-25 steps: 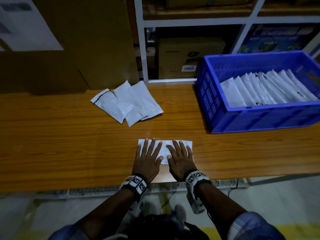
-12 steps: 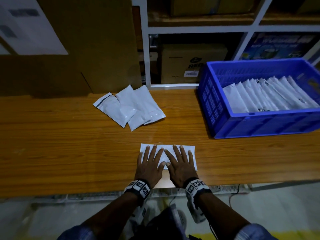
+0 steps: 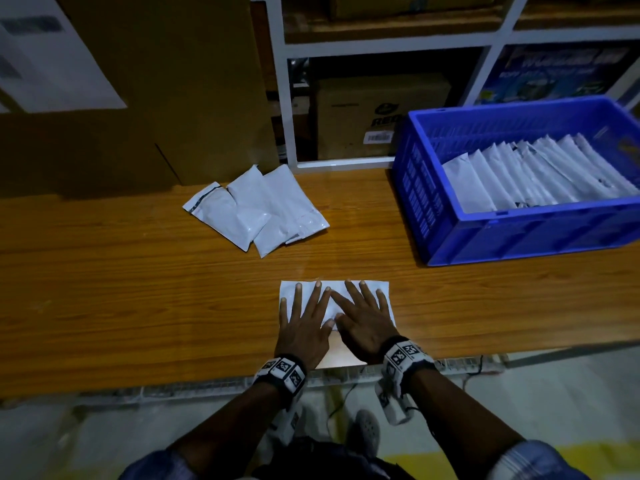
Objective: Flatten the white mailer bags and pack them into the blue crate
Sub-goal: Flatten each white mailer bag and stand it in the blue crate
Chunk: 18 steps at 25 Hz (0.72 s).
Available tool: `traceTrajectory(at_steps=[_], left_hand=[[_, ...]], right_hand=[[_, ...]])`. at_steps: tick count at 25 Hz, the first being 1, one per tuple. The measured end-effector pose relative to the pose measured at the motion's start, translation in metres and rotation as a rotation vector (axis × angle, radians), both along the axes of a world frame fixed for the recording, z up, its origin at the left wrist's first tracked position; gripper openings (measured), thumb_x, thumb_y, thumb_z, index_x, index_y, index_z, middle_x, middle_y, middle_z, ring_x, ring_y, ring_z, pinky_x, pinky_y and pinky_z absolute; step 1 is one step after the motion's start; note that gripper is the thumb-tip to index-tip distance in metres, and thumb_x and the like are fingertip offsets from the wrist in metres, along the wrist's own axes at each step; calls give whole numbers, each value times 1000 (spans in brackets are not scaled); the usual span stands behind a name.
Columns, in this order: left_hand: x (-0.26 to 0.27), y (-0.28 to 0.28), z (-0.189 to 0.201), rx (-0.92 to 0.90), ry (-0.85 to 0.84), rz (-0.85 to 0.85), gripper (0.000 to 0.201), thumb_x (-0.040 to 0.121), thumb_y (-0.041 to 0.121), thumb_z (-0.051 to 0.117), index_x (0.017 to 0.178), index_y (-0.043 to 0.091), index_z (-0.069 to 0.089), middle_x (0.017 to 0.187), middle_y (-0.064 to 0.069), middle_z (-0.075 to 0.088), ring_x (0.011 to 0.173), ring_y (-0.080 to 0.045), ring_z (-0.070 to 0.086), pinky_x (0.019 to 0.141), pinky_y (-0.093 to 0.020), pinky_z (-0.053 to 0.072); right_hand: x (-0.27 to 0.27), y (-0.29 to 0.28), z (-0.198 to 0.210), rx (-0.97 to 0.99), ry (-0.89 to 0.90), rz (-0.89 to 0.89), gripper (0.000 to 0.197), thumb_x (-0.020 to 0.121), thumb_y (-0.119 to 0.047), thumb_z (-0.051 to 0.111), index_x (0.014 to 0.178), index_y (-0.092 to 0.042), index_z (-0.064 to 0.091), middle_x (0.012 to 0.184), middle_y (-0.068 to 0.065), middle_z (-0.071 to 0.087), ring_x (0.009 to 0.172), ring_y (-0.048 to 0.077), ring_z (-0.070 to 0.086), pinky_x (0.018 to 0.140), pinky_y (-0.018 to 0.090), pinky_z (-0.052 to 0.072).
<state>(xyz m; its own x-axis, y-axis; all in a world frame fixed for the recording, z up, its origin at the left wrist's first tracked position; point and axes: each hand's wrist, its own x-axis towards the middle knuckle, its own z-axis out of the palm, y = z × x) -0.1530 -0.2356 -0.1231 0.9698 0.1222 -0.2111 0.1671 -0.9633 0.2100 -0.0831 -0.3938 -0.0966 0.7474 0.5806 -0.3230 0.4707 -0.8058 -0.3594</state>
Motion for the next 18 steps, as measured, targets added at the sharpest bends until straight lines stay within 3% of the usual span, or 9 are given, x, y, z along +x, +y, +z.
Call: traceTrajectory(at_steps=[4,8,14,18], left_hand=[[1,2,1,-12,24,18,62,104,50,18,157,39,-11,164,15,-21,150,-17,-26,120,-52,-14],[0,2,-1,1,12,1,62,101,52,15,158,38,-5,165,14,-14,152,-18,-19,120,-55,-7],[1,2,-3,-5,31,-8,65,96,56,4,158,39,-8,164,15,-19,150,-17,-25,119,-56,-10],[2,4,-2,-1,47,-9,65,99,57,12,157,39,-12,163,15,-22,149,-17,-27,119,-57,-9]], right_hand=[[-7,-1,6,47,-160,-64,53,104,-46,11,154,-44,-4,160,-8,-26,145,18,-31,117,46,-20],[-13,-1,-10,-16,-137,-55,55,101,-47,7,154,-43,-7,161,-6,-25,145,18,-31,119,50,-12],[-11,0,-17,-35,-136,-57,57,99,-50,0,155,-42,-4,161,-6,-24,146,18,-29,117,47,-18],[-8,0,-18,-53,-137,-43,56,100,-48,5,155,-40,-1,162,-4,-23,146,19,-28,116,47,-20]])
